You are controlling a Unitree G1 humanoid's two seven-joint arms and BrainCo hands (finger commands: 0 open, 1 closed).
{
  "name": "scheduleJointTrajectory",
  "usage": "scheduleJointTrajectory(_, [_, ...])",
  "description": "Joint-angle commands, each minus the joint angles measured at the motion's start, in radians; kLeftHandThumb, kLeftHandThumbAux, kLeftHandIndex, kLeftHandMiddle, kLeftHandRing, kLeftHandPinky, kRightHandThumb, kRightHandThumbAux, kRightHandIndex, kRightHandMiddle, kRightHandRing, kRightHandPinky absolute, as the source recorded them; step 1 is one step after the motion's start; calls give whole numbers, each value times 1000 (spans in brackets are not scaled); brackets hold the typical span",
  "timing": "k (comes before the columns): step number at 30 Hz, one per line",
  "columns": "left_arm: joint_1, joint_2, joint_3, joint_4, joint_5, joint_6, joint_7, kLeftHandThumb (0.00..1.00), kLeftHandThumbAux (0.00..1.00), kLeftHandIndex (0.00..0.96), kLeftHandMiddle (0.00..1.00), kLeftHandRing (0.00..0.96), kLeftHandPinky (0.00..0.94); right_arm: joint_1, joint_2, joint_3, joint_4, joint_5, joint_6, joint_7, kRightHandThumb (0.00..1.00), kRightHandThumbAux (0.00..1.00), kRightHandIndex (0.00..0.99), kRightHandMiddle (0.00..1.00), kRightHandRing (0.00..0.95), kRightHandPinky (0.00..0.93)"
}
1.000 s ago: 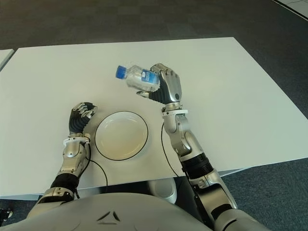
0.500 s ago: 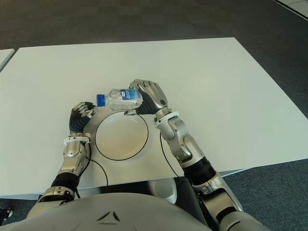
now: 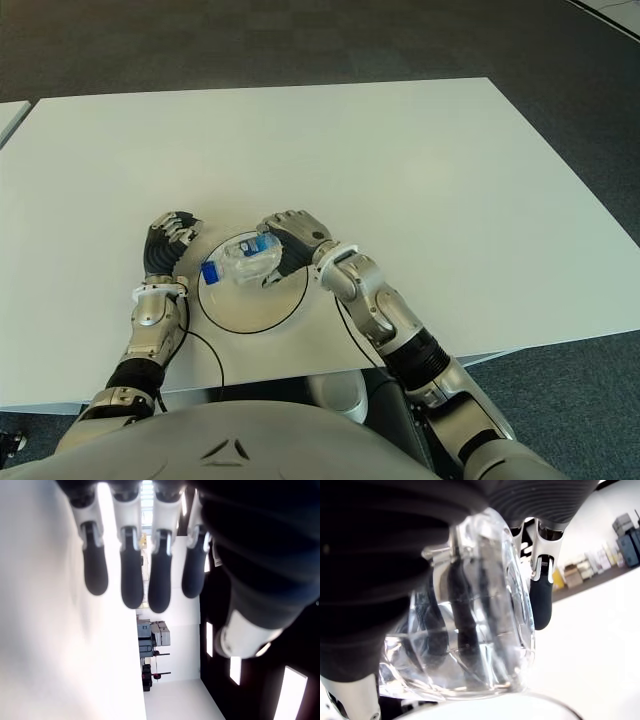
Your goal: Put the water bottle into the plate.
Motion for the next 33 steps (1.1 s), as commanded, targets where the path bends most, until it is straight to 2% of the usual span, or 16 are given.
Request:
scheduleJointTrajectory(1, [63,-9,-3,71,-3,47,-11,700,716,429,471,455,452,-26,-2,7,0,-13,25,74,709,720,439,884,878,882])
scheduleJointTrajectory(5, [63,-6,-3,71,-2,46,-12,700,716,429,474,463,468,-38,-11,13,2,-17,32,139,708,721,439,885,880,884])
scheduleJointTrajectory(18, [58,0,0,79,-7,49,-17,700,715,430,473,450,432,-90,-52,48,11,-29,29,358,707,723,439,890,874,875])
scheduleJointTrajectory(31, [60,3,-4,76,0,50,-13,698,715,429,474,455,451,-100,-67,58,13,-37,0,380,703,721,438,830,830,821])
scheduleJointTrajectory(33, [60,3,-5,76,2,51,-11,699,715,429,474,456,453,-102,-72,60,11,-37,-12,378,700,721,433,791,788,765])
